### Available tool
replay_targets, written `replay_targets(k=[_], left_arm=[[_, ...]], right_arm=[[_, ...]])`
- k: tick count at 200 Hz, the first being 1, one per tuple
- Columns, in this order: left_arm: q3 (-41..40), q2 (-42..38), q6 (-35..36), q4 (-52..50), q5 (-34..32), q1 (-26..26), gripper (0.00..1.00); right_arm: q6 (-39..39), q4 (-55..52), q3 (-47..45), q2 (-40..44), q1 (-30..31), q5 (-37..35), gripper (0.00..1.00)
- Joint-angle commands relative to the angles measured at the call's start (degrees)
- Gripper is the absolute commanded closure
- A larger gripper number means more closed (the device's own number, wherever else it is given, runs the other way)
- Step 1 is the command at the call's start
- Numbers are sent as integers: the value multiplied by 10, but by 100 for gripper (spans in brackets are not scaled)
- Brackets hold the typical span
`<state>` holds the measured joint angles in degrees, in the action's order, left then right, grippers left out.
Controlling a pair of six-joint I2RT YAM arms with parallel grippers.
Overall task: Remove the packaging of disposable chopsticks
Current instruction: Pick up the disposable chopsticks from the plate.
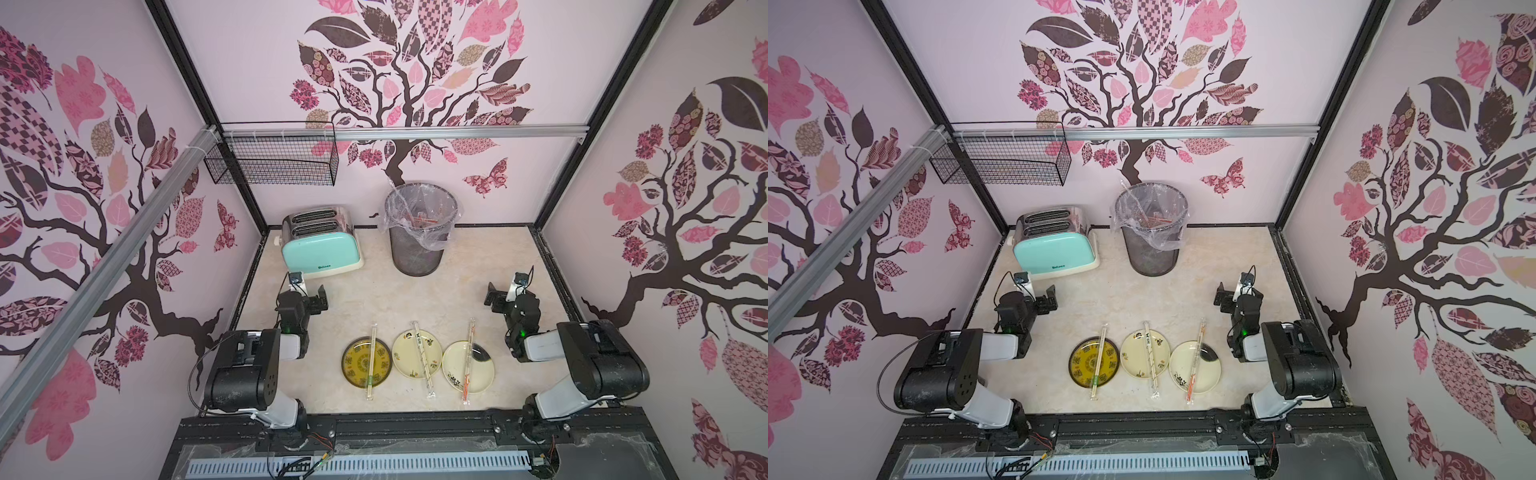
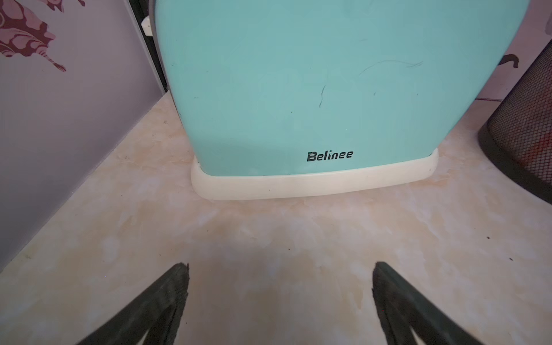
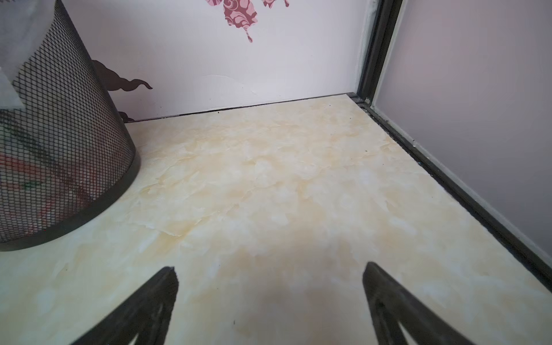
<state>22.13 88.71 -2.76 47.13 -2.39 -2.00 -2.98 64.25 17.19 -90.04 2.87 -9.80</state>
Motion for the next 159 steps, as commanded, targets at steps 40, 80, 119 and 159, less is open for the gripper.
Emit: replay_targets(k=[40, 80, 119, 159], left_arm=[[7, 6, 7, 10, -3, -3, 2], [7, 7, 7, 10, -3, -2, 2], [9, 6, 6, 8, -4, -2, 2], [9, 7, 5, 8, -4, -3, 2]], right_arm=[[-1, 8, -4, 9, 0, -1, 1], [-1, 8, -5, 8, 1, -1, 1], [-1, 10, -5, 9, 0, -1, 1], [-1, 10, -6, 9, 1, 0, 1]])
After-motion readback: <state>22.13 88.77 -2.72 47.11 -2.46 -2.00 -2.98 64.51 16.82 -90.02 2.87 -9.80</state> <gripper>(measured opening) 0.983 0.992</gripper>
